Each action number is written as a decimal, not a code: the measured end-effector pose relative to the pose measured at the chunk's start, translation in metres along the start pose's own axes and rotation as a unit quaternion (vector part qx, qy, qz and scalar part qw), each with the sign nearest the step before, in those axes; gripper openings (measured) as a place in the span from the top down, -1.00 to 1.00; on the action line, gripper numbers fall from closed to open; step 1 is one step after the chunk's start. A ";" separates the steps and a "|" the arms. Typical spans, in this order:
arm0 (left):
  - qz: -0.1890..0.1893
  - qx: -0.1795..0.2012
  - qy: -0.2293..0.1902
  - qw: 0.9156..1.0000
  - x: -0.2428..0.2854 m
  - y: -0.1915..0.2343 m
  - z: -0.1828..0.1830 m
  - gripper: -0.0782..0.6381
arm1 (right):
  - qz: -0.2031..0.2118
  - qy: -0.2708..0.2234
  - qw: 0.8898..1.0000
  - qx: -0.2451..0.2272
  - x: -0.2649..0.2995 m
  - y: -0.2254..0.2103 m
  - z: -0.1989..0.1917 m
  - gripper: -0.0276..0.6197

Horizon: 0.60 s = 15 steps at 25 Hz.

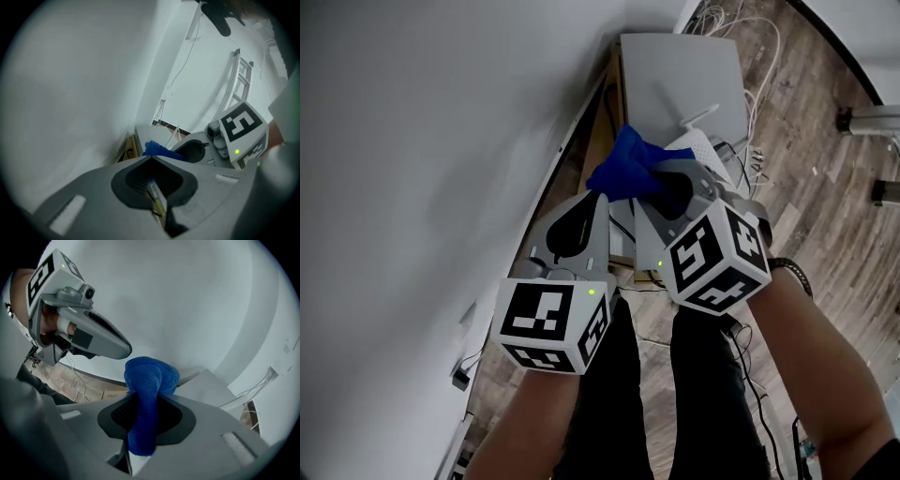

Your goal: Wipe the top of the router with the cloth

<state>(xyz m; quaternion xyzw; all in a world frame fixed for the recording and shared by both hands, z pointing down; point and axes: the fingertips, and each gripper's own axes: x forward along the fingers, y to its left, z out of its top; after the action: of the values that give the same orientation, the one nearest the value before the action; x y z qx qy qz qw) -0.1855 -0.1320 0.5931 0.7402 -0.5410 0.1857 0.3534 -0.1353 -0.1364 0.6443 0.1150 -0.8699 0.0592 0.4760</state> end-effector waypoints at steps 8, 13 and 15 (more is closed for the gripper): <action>0.001 0.017 0.023 1.000 -0.002 -0.004 -0.031 0.78 | 0.004 -0.013 0.999 0.043 -0.003 0.044 -0.023 0.56; -0.021 0.042 0.040 0.998 0.001 -0.031 -0.044 0.78 | -0.006 -0.015 0.996 0.087 -0.020 0.066 -0.055 0.56; -0.033 0.054 0.048 0.997 0.004 -0.045 -0.049 0.78 | -0.009 -0.015 0.995 0.103 -0.030 0.074 -0.069 0.56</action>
<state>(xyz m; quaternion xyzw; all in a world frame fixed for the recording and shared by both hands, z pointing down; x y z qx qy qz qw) -0.1373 -0.0918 0.6147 0.7662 -0.4876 0.2383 0.3442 -0.0826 -0.0462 0.6571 0.1720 -0.8650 0.1425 0.4494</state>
